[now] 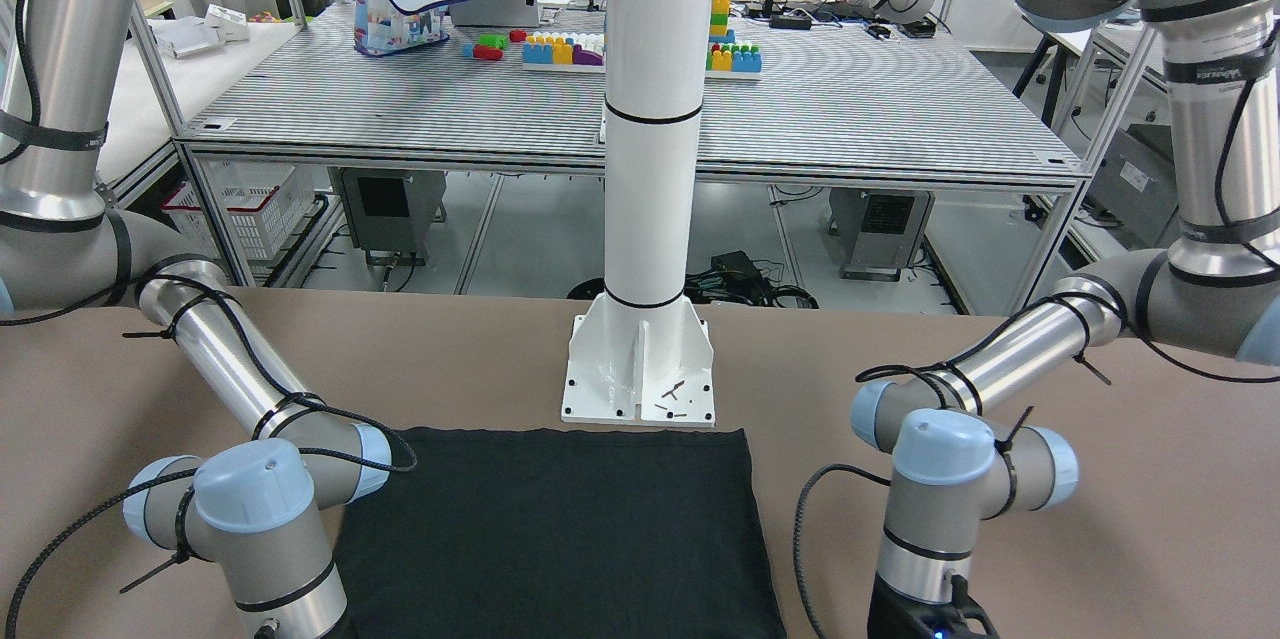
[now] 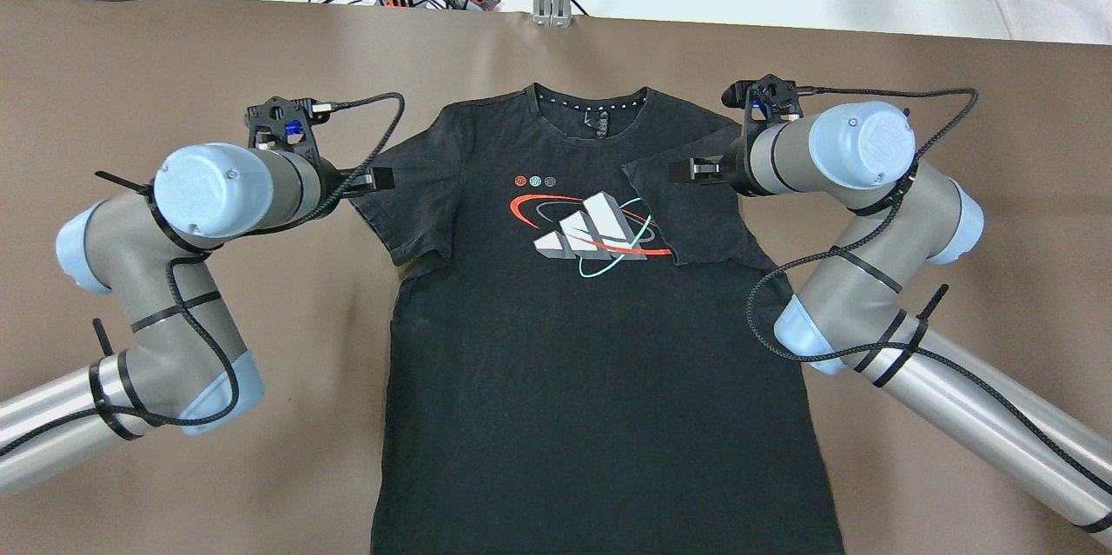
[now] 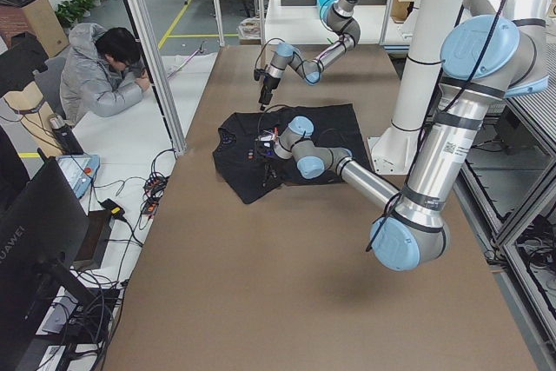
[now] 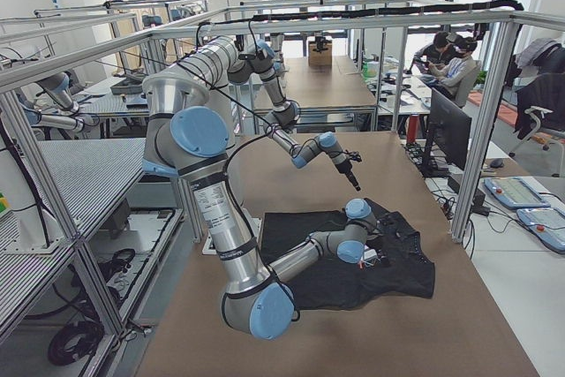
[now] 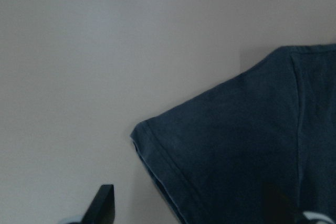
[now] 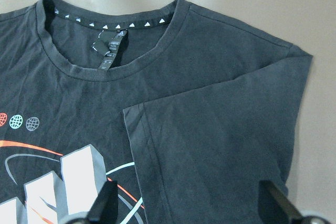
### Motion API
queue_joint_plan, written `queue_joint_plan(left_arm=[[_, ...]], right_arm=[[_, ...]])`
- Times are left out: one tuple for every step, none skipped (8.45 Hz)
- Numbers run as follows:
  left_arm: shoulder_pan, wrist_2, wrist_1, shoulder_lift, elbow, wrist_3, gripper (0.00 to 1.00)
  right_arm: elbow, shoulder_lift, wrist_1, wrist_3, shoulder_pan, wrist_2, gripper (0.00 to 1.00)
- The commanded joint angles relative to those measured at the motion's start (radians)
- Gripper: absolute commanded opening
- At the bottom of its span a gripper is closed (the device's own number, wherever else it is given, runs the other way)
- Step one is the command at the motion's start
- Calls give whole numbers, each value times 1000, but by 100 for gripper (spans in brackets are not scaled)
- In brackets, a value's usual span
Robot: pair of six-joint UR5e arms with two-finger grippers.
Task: Fold clothes
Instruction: 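Grasp the other sleeve with the left gripper and fold it inward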
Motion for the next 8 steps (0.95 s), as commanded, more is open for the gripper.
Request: queue_joint_plan(left_arm=[[45, 49, 55, -34, 9, 14, 100], [45, 58, 23, -33, 58, 17, 100], [44, 75, -103, -28, 128, 24, 100], [45, 76, -173, -33, 169, 40, 100], [45, 76, -174, -33, 177, 52, 100], [45, 78, -175, -34, 192, 60, 100], [45, 76, -177, -34, 225, 66, 100], [45, 78, -178, -34, 233, 66, 100]], right_arm=[[1, -7, 0, -2, 1, 1, 94], [1, -9, 0, -2, 1, 1, 94], [1, -10, 0, -2, 1, 1, 94], [1, -12, 1, -2, 1, -1, 95], [1, -12, 1, -2, 1, -2, 94], [0, -12, 1, -2, 1, -5, 94], [0, -12, 1, -2, 1, -5, 94], [0, -12, 1, -2, 1, -7, 95]])
